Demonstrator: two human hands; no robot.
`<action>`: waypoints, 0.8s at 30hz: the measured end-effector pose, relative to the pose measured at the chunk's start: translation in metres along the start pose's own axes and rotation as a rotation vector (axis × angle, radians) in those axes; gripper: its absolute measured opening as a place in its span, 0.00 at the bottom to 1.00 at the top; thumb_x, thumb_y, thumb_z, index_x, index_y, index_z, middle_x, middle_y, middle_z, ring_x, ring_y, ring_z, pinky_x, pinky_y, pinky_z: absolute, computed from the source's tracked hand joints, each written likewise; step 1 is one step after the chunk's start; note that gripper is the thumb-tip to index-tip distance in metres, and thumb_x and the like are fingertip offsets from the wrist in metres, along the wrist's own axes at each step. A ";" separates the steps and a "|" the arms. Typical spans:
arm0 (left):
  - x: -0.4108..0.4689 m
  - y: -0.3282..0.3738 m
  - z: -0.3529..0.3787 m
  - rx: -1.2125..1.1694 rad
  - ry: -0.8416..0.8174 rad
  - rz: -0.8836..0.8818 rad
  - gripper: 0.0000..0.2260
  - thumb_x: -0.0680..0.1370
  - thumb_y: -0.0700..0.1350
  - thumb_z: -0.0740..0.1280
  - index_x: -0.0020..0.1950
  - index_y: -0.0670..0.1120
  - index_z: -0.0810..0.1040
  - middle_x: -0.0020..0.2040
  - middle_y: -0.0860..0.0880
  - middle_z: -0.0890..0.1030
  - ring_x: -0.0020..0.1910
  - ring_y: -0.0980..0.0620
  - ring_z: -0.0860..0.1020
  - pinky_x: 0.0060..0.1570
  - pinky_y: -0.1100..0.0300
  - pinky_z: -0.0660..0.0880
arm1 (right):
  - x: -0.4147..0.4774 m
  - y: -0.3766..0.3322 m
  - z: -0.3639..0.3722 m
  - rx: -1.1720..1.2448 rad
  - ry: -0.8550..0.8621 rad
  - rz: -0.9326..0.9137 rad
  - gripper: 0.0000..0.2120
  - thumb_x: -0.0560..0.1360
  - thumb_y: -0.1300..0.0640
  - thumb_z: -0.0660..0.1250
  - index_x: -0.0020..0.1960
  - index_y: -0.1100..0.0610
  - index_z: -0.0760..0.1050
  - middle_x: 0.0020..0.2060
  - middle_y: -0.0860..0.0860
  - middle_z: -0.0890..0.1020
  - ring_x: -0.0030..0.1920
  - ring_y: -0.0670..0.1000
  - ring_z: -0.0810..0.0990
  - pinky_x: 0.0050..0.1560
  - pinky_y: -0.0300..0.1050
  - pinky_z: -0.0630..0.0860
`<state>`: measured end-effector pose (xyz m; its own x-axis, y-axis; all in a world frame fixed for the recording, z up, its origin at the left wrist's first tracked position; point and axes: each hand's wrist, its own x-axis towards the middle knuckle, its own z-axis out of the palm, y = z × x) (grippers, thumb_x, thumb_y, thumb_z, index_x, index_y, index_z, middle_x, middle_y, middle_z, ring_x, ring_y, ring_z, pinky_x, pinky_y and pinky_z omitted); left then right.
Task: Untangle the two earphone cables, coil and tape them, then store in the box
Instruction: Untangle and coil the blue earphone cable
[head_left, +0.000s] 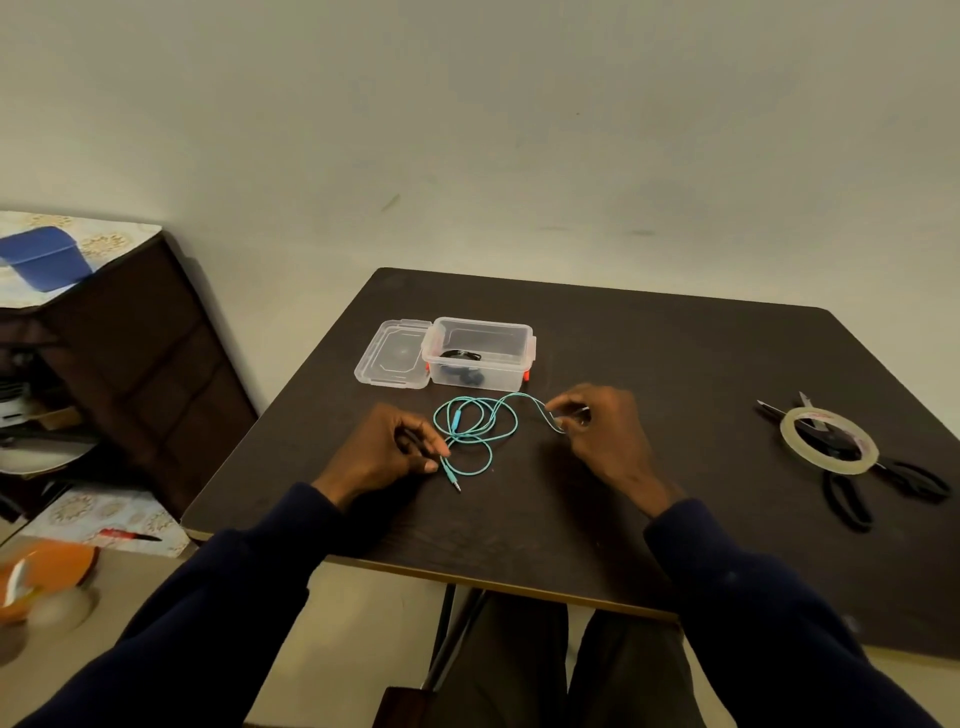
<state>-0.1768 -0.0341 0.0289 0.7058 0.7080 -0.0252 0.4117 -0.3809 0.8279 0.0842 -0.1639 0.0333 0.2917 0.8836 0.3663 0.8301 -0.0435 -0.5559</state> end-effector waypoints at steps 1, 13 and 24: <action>-0.002 -0.001 0.002 0.013 0.006 0.005 0.11 0.71 0.34 0.76 0.42 0.51 0.86 0.42 0.50 0.86 0.43 0.51 0.84 0.45 0.59 0.82 | -0.002 -0.008 0.003 0.042 -0.006 -0.007 0.09 0.73 0.65 0.74 0.52 0.56 0.85 0.48 0.49 0.85 0.44 0.41 0.81 0.46 0.26 0.75; -0.008 -0.006 0.009 0.219 0.070 0.256 0.07 0.72 0.40 0.76 0.48 0.50 0.86 0.48 0.54 0.79 0.48 0.56 0.79 0.44 0.69 0.77 | -0.015 -0.054 0.035 0.217 -0.268 0.070 0.07 0.73 0.62 0.75 0.49 0.54 0.85 0.44 0.45 0.85 0.44 0.39 0.83 0.46 0.29 0.78; -0.009 0.026 0.029 -0.508 0.144 0.238 0.02 0.77 0.37 0.71 0.47 0.43 0.82 0.42 0.48 0.83 0.40 0.53 0.80 0.45 0.59 0.79 | -0.015 -0.063 0.030 0.361 -0.108 0.034 0.16 0.75 0.62 0.72 0.61 0.48 0.80 0.53 0.39 0.81 0.52 0.33 0.78 0.50 0.24 0.73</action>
<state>-0.1556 -0.0676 0.0344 0.6447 0.7251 0.2421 -0.1027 -0.2317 0.9674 0.0133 -0.1608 0.0402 0.2483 0.9294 0.2730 0.5946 0.0763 -0.8004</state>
